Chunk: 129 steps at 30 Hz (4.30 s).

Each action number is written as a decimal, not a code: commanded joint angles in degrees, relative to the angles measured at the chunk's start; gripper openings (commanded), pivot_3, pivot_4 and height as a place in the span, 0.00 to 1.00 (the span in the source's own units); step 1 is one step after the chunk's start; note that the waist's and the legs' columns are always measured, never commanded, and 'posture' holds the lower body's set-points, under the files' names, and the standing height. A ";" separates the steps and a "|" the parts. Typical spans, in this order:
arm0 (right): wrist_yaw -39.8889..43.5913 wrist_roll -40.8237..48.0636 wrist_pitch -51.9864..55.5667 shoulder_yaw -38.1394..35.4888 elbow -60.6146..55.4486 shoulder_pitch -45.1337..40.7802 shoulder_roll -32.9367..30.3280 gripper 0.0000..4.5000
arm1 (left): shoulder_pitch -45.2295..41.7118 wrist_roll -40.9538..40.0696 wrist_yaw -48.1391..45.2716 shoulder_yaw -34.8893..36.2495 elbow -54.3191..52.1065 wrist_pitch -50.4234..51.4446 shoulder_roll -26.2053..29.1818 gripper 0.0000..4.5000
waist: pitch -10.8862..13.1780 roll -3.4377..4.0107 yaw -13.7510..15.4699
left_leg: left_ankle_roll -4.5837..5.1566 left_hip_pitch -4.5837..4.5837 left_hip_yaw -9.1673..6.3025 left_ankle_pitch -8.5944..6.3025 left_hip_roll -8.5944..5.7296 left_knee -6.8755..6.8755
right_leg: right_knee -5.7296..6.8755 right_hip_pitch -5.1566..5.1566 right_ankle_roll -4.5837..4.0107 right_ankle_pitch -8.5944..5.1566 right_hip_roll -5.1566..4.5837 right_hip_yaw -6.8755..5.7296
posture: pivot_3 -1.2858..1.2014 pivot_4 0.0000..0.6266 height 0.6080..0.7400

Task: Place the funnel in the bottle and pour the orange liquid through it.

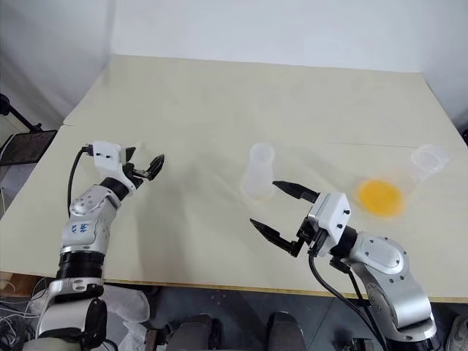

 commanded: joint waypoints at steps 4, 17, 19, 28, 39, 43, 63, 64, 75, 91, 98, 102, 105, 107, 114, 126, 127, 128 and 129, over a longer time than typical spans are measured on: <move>-1.71 0.09 -0.72 -1.99 -3.27 1.76 -0.06 1.00 | -5.35 2.43 3.16 -0.49 6.81 -4.61 -0.25 0.99 | 0.00 -0.01 0.12 | 0.00 -0.03 0.02 0.00 -0.01 0.03 | 0.00 0.01 0.00 0.00 0.00 -0.03 | 0.52 0.24 1.00; -2.84 -0.55 -1.13 -2.77 -3.71 2.73 0.33 1.00 | 10.77 -0.77 5.85 1.52 -16.03 -4.09 -5.36 0.99 | 0.00 -0.01 0.09 | 0.00 -0.03 -0.17 0.00 0.02 0.03 | -0.03 0.00 0.00 0.00 -0.02 0.06 | 0.52 0.24 1.00; -2.80 -0.46 -1.00 -2.81 -3.48 2.31 0.32 1.00 | 11.26 -0.28 9.79 3.02 -16.16 -2.31 -5.95 0.99 | 0.00 0.00 0.13 | 0.00 -0.01 -0.18 0.00 0.02 0.03 | -0.03 0.00 0.00 0.00 -0.02 0.10 | 0.52 0.24 1.00; -2.41 -0.20 -0.41 -2.60 -2.82 0.67 0.04 1.00 | 0.58 1.22 10.59 1.72 -2.32 -3.04 -5.05 0.99 | 0.00 -0.01 1.21 | 0.00 -0.02 -0.08 0.00 -0.05 0.10 | -0.05 0.03 0.01 0.01 -0.02 0.11 | 0.52 0.24 1.00; -2.98 -0.35 -0.11 -3.19 -3.51 1.21 0.03 1.00 | -11.16 2.47 12.12 1.89 17.23 -6.75 -3.78 0.99 | 0.01 -0.02 1.03 | 0.00 -0.08 0.18 0.00 -0.05 0.01 | -0.04 -0.01 0.02 0.01 -0.01 -0.09 | 0.52 0.24 1.00; -3.44 -0.58 -0.30 -3.14 -3.79 1.65 0.30 1.00 | -10.79 2.35 12.61 2.46 18.59 -6.78 -2.97 0.95 | 0.01 -0.02 1.13 | 0.00 -0.08 0.17 0.00 -0.04 0.02 | -0.04 0.00 0.02 0.01 -0.02 -0.09 | 0.52 0.24 1.00; -4.45 -2.55 -1.54 -3.05 -4.22 3.03 1.68 1.00 | -9.68 -3.45 -0.61 5.01 16.41 -14.51 0.45 0.01 | 0.01 -0.02 1.25 | 0.00 -0.09 0.14 0.00 -0.05 0.05 | -0.02 0.01 0.02 0.01 -0.02 -0.10 | 0.52 0.24 1.00; -4.66 -2.67 -1.68 -3.61 -4.52 3.58 1.60 1.00 | -9.46 -4.53 -5.42 4.41 15.10 -14.93 1.39 0.01 | 0.01 -0.02 1.20 | 0.00 -0.10 0.13 0.00 -0.05 0.04 | -0.02 0.00 0.02 0.01 -0.02 -0.11 | 0.52 0.24 1.00; -6.22 -3.44 -5.86 -16.06 -8.46 15.65 1.78 1.00 | -24.20 -8.12 -50.91 -8.81 8.39 -14.52 10.18 0.01 | 0.02 -0.04 1.49 | 0.00 -0.17 0.17 0.00 -0.09 0.07 | -0.05 0.02 0.02 0.01 -0.02 -0.16 | 0.52 0.24 1.00; -13.64 -2.09 -10.89 -20.98 -11.86 24.58 12.09 1.00 | -54.42 14.03 -67.00 -27.26 38.18 -43.35 3.54 0.01 | 0.04 -0.04 1.20 | 0.04 -0.07 0.57 0.01 0.01 -0.07 | -0.06 -0.14 0.02 0.01 -0.01 -0.08 | 0.52 0.24 1.00; -15.83 -5.71 -12.92 -16.39 -12.83 26.10 15.37 1.00 | -57.20 16.80 -62.92 -26.99 42.66 -45.55 -0.60 0.01 | 0.05 -0.07 1.35 | 0.07 -0.11 0.56 0.01 0.01 -0.07 | -0.06 -0.18 0.02 0.01 -0.02 -0.06 | 0.52 0.24 1.00; -16.39 -6.84 -13.68 -15.03 -13.17 27.24 16.23 1.00 | -58.11 16.83 -64.25 -26.37 43.60 -44.78 -0.54 0.01 | 0.05 -0.07 1.34 | 0.07 -0.12 0.57 0.01 0.00 -0.09 | -0.06 -0.19 0.02 0.01 -0.02 -0.06 | 0.52 0.24 1.00; -16.52 -6.90 -14.05 -15.07 -13.13 27.65 16.25 1.00 | -58.58 17.94 -64.74 -26.71 44.13 -44.82 0.66 0.01 | 0.05 -0.06 1.22 | 0.07 -0.10 0.58 0.01 0.01 -0.09 | -0.06 -0.19 0.02 0.01 -0.02 -0.06 | 0.52 0.24 1.00; -16.52 -6.84 -14.15 -15.20 -13.00 27.73 16.09 1.00 | -58.89 18.57 -64.74 -26.81 44.53 -45.01 1.35 0.01 | 0.05 -0.06 1.11 | 0.07 -0.10 0.61 0.01 0.02 -0.09 | -0.06 -0.20 0.03 0.01 -0.02 -0.05 | 0.52 0.24 1.00; -16.46 -6.98 -13.60 -14.84 -12.62 26.70 15.45 1.00 | -60.78 20.45 -61.67 -26.28 45.90 -44.58 2.65 0.01 | 0.06 -0.07 1.40 | 0.08 -0.13 0.57 0.01 0.00 -0.07 | -0.05 -0.20 0.02 0.01 -0.03 -0.05 | 0.52 0.24 1.00; -16.71 -7.98 -12.94 -13.39 -12.97 26.69 15.18 1.00 | -60.65 15.22 -71.16 -22.56 43.45 -42.05 -1.24 0.01 | 0.06 -0.07 1.28 | 0.08 -0.12 0.57 0.01 0.01 -0.07 | -0.04 -0.20 0.02 0.01 -0.02 -0.06 | 0.52 0.24 1.00; -16.80 -8.15 -12.94 -13.15 -13.07 26.77 15.27 1.00 | -60.63 15.19 -71.16 -22.63 43.23 -41.99 -1.68 0.01 | 0.06 -0.07 1.33 | 0.08 -0.12 0.57 0.01 0.01 -0.07 | -0.04 -0.20 0.02 0.01 -0.02 -0.06 | 0.52 0.24 1.00; -16.89 -8.27 -12.94 -12.98 -13.14 26.82 15.31 1.00 | -60.64 15.46 -70.79 -22.85 43.09 -41.85 -1.92 0.01 | 0.06 -0.07 1.33 | 0.08 -0.12 0.57 0.01 0.01 -0.07 | -0.04 -0.20 0.02 0.01 -0.03 -0.06 | 0.52 0.24 1.00; -16.97 -8.37 -12.94 -12.84 -13.22 26.87 15.31 1.00 | -60.57 16.11 -70.39 -23.40 42.97 -42.34 -2.01 0.01 | 0.06 -0.07 1.31 | 0.08 -0.12 0.57 0.01 0.01 -0.06 | -0.04 -0.19 0.02 0.01 -0.03 -0.06 | 0.52 0.24 1.00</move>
